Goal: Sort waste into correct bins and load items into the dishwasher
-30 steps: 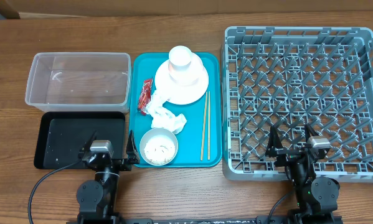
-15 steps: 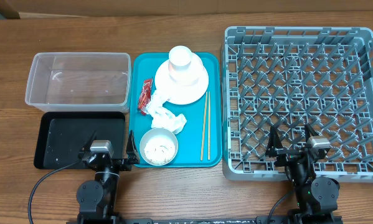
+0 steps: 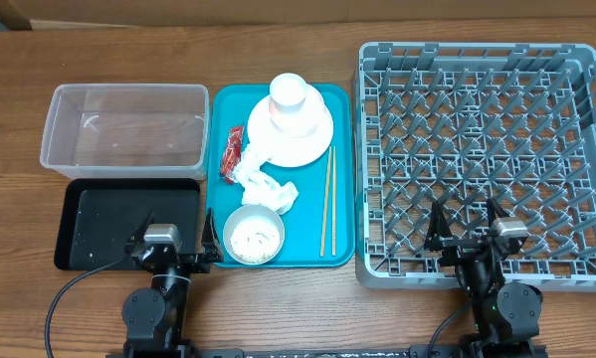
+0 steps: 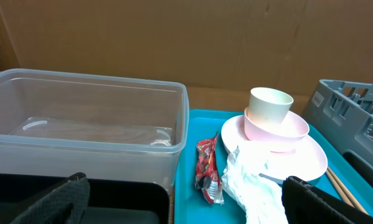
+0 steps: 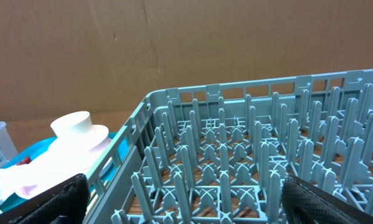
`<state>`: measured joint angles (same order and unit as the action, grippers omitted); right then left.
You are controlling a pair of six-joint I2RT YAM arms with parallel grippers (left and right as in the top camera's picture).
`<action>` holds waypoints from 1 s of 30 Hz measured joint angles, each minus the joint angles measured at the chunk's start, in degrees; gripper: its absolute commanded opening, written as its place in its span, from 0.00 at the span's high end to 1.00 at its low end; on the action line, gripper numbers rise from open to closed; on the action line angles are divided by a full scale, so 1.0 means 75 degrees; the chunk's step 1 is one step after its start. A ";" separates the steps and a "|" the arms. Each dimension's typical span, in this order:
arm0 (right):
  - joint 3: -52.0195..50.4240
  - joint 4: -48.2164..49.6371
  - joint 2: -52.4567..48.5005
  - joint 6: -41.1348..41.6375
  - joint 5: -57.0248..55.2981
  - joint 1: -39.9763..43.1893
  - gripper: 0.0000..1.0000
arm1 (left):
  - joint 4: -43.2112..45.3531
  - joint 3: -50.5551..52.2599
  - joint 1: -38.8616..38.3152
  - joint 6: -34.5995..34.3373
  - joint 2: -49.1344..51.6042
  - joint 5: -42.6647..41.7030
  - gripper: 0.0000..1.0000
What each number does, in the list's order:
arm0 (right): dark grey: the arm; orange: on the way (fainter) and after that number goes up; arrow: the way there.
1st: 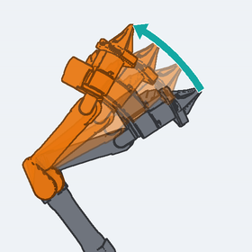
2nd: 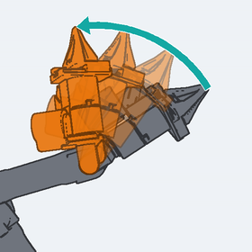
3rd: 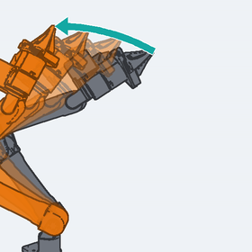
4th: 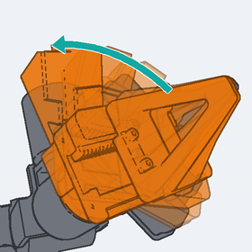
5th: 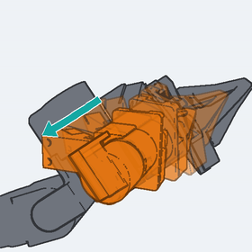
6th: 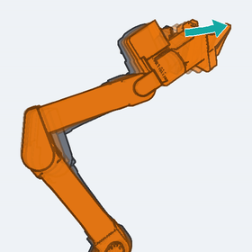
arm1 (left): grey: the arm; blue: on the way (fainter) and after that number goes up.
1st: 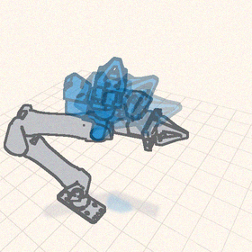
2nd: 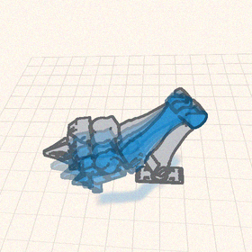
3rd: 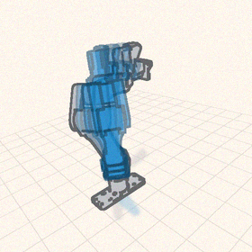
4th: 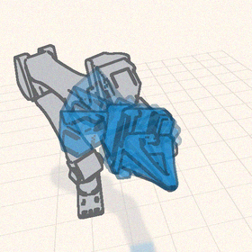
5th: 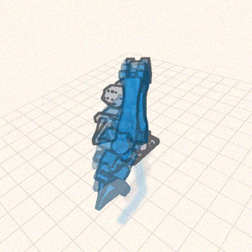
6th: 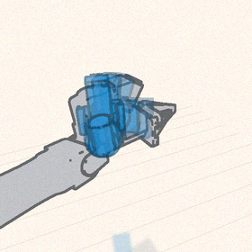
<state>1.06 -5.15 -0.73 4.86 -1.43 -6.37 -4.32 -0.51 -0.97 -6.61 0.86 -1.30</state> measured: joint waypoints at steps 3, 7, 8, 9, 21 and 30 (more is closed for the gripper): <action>0.0000 -0.0003 0.0000 0.0006 0.0000 0.0000 0.00 | -0.0003 0.0000 0.0000 0.0000 0.0000 0.0000 0.00; 0.0000 0.0003 0.0000 0.0000 0.0000 0.0000 0.00 | 0.0000 0.0000 0.0000 0.0000 0.0000 0.0000 0.00; 0.0000 0.0000 0.0000 -0.0003 0.0000 0.0000 0.00 | 0.0003 0.0000 0.0000 0.0000 0.0000 0.0000 0.00; 0.0000 0.0000 0.0000 0.0000 0.0003 0.0000 0.00 | 0.0003 0.0000 0.0000 0.0000 0.0000 -0.0003 0.00; 0.0000 0.0000 0.0000 -0.0003 0.0000 0.0000 0.00 | 0.0181 0.0003 0.0000 -0.2043 0.0000 -0.0845 0.00; 0.0000 0.0003 0.0000 0.0000 0.0000 0.0000 0.00 | -0.0711 -0.0516 0.0000 -0.3483 0.0000 -0.2669 0.00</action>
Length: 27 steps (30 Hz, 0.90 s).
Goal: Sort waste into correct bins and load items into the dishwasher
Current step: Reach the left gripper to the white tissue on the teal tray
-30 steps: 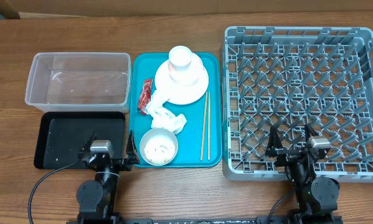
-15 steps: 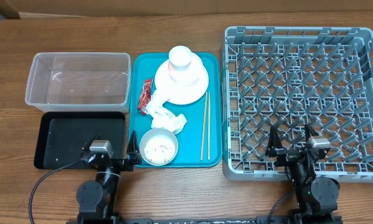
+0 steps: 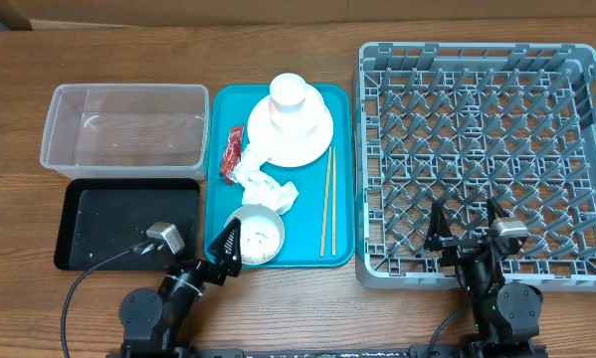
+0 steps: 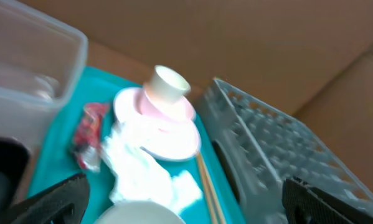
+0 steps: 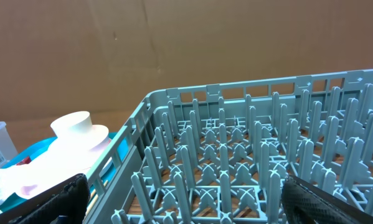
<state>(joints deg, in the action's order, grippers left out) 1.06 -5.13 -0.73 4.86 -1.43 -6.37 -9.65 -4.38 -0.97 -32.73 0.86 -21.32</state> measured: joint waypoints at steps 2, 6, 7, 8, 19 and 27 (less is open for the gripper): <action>0.0000 0.0003 0.0000 0.0000 0.0000 0.0000 0.00 | -0.0548 -0.0525 0.0000 -0.0119 0.0023 -0.0137 0.00; 0.0000 -0.0003 0.0000 0.0000 0.0000 0.0000 0.00 | -0.1617 -0.2192 0.0000 -0.0178 0.0495 -0.0286 0.00; 0.0000 0.0000 0.0000 0.0000 0.0003 0.0000 0.00 | -0.1926 -0.2661 0.0000 -0.0149 0.0723 -0.0323 0.00; 0.0000 0.0003 0.0000 0.0000 0.0000 0.0000 0.00 | -0.2285 -0.3142 0.0000 -0.0067 0.0994 -0.0367 0.00; 0.0000 -0.0003 0.0000 -0.0003 0.0000 0.0000 0.00 | -0.8909 -0.8734 -0.0006 0.2028 0.6315 -0.0790 0.00; 0.0000 -0.0003 0.0000 -0.0003 0.0000 0.0000 0.00 | -1.0445 -0.9821 -0.0006 0.2570 0.9060 -0.0787 0.25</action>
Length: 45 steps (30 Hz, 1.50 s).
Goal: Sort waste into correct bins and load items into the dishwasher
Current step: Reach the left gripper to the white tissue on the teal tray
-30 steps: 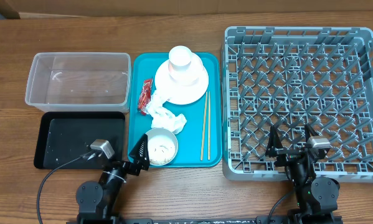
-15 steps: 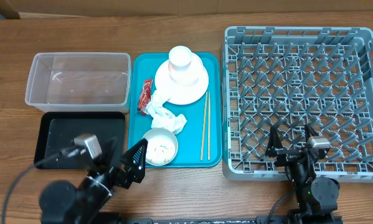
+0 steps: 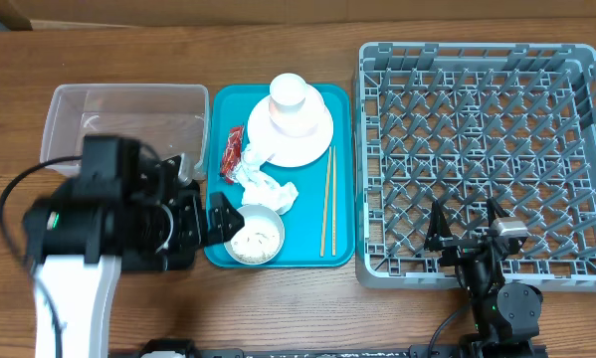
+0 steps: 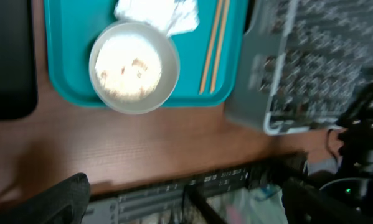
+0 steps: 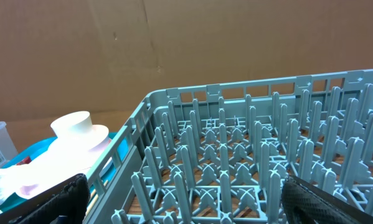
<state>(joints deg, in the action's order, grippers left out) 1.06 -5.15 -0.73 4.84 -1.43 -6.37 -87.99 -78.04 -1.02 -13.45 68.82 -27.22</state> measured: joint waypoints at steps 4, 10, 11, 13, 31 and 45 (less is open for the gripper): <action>0.0000 0.0000 0.0000 0.0003 0.0000 0.0000 0.00 | -0.0423 0.0003 -0.0003 0.0361 0.1078 -0.0204 0.96; 0.0000 0.0009 0.0000 0.0003 -0.0003 0.0000 0.00 | -0.0256 0.0006 -0.0353 0.0839 0.1891 -0.0431 0.96; 0.0000 0.0003 0.0000 0.0003 0.0000 0.0000 0.00 | -0.0134 0.0006 -0.0490 0.0854 0.1915 -0.0420 0.96; 0.0000 0.0003 0.0000 0.0003 -0.0003 0.0000 0.00 | 0.0087 0.0006 -0.0743 0.0790 0.1915 -0.0323 0.96; 0.0000 0.0003 0.0000 0.0000 0.0000 0.0000 0.00 | 0.3381 0.0009 -0.2468 -0.1224 0.2212 0.3416 0.25; 0.0000 0.0000 0.0000 0.0003 0.0000 0.0000 0.00 | 0.4514 0.0009 -0.2468 -0.1244 0.4322 0.3754 0.28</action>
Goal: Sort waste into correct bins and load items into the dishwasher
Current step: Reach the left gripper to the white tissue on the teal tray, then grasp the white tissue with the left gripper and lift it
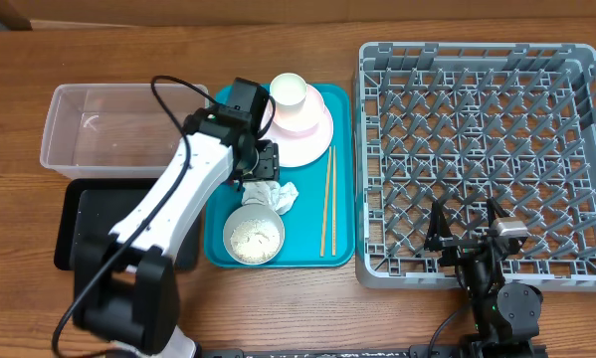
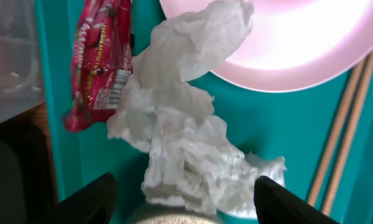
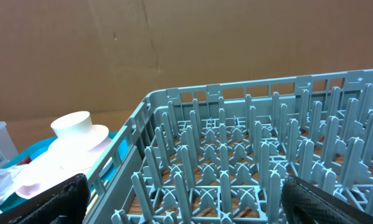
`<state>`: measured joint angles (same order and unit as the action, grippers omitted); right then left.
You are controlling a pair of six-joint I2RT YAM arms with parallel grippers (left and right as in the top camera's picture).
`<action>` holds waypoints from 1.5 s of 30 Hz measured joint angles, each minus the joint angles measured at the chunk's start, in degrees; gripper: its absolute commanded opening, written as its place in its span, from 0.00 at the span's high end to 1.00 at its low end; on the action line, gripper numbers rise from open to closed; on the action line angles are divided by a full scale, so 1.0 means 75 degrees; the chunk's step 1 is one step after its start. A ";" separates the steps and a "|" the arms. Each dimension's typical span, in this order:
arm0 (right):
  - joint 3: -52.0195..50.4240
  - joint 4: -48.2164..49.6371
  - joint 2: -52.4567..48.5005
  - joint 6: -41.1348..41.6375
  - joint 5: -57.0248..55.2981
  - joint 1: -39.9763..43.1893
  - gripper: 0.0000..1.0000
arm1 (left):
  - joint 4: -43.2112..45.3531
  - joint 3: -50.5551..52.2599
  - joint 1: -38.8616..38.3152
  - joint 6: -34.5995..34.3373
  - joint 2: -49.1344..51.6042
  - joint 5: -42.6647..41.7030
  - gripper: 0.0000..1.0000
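My left gripper (image 1: 261,161) hangs open low over the left side of the teal tray (image 1: 307,214). Between and ahead of its fingers (image 2: 89,199) lies a crumpled white napkin (image 2: 180,143), apart from them. A red snack wrapper (image 2: 99,62) lies left of the napkin. A pink plate (image 1: 312,127) carries a pink bowl and a white cup (image 1: 289,90). Chopsticks (image 1: 327,199) and a bowl of rice (image 1: 254,237) also lie on the tray. My right gripper (image 3: 186,205) rests open at the front edge of the grey dish rack (image 1: 482,149).
A clear plastic bin (image 1: 118,124) stands left of the tray, with a black bin (image 1: 89,224) in front of it. My left arm stretches across the black bin and the tray's left edge. The rack's prongs (image 3: 248,162) fill the right wrist view.
My left arm was raised high over the table's front left, looking down on the rice bowl. Now it reaches to the tray's left middle, open over the napkin. The right arm is unchanged.
Both grippers first rested open at the table's front edge. The left one then turned toward the tray, afterwards stood high above the black bin and rice bowl, and is now low over the napkin and wrapper. Nothing on the tray has moved.
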<state>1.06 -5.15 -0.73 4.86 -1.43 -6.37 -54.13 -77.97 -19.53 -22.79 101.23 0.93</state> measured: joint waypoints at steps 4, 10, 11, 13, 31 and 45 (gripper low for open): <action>0.0000 0.0003 0.0000 0.0000 0.0003 0.0000 0.00 | 0.0096 0.0000 0.0000 0.0000 0.0501 0.0000 0.27; 0.0000 0.0003 0.0000 0.0000 -0.0003 0.0000 0.00 | 0.0423 0.0000 0.0000 0.0000 0.0968 0.0000 0.26; 0.0000 0.0003 0.0000 -0.0003 0.0000 0.0000 0.00 | 0.0446 0.0000 0.0000 0.0000 0.1014 0.0000 0.27; 0.0000 -0.0003 0.0000 0.0000 0.0003 0.0000 0.00 | 0.0484 0.0000 0.0000 -0.0003 0.1090 0.0000 0.29; 0.0000 -0.0003 0.0000 -0.0003 0.0003 0.0000 0.00 | 0.0536 0.0000 0.0000 -0.0035 0.1722 -0.0501 0.88; 0.0000 0.0003 0.0000 0.0000 0.0000 0.0000 0.00 | -0.1623 -0.2060 0.0000 -0.0090 0.1734 -0.0670 0.96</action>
<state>1.06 -5.13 -0.73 4.86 -1.43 -6.37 -66.30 -93.43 -19.53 -23.46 114.24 -4.10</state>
